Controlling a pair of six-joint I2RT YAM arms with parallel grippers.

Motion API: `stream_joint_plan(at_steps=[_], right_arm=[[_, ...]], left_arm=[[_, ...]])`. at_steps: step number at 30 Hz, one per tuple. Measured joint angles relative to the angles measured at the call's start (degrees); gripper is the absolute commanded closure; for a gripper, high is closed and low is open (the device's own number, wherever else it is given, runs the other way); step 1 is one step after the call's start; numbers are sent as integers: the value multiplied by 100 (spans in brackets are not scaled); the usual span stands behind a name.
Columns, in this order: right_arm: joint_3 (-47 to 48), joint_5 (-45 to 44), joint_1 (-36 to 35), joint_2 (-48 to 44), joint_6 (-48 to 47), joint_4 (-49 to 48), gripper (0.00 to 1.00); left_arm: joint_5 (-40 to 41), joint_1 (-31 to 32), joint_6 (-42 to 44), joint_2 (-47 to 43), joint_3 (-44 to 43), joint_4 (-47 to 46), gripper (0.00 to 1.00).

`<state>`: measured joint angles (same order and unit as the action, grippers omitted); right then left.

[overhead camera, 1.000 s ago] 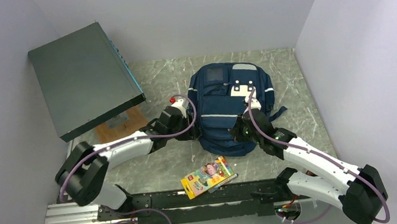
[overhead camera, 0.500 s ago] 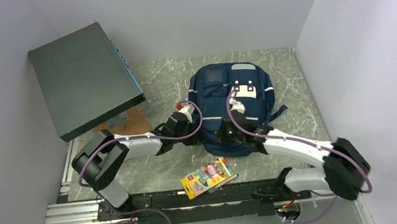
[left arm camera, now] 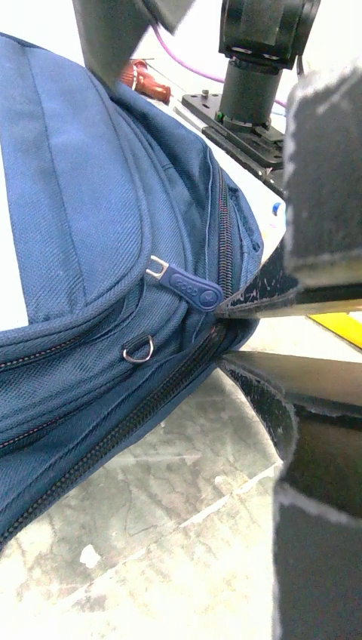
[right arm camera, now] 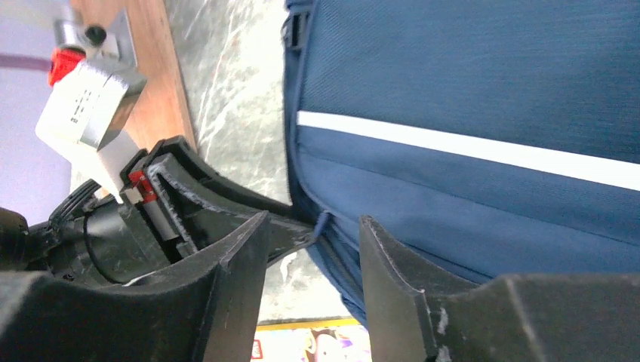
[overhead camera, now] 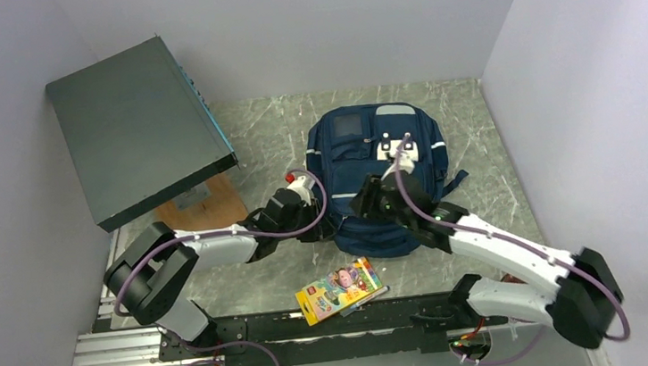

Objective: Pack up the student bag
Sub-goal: Unzip the student bag at the center of the board.

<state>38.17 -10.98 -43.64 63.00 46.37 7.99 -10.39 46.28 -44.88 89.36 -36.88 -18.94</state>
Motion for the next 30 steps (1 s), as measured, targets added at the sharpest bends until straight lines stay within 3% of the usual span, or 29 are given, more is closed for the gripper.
stream_joint_plan(at_steps=[6,12,15,17,21,25,30], right_arm=[[-481,166,946,-1513,-153,715,22],[-1001,734,2437,-2415,-245,1187,16],[-1051,1091,2929,-2356,-348,1255,19],[-1121,1384,3370,-2277,-402,1239,20],[-1338,1974,3901,-2203,-437,1110,25],[-1475,2608,4107,-1906,-358,675,39],[-1532,3112,4262,-1827,-28,367,50]], left_arm=[[-111,13,251,-264,0,273,57],[-140,33,629,-739,2,522,41],[-190,42,916,-1082,2,551,24],[-199,118,1196,-1246,-83,691,19],[-155,551,1969,-1139,-1073,1421,22],[-118,848,2492,-925,-2000,1639,28],[-33,861,2776,-739,-2238,1912,25]])
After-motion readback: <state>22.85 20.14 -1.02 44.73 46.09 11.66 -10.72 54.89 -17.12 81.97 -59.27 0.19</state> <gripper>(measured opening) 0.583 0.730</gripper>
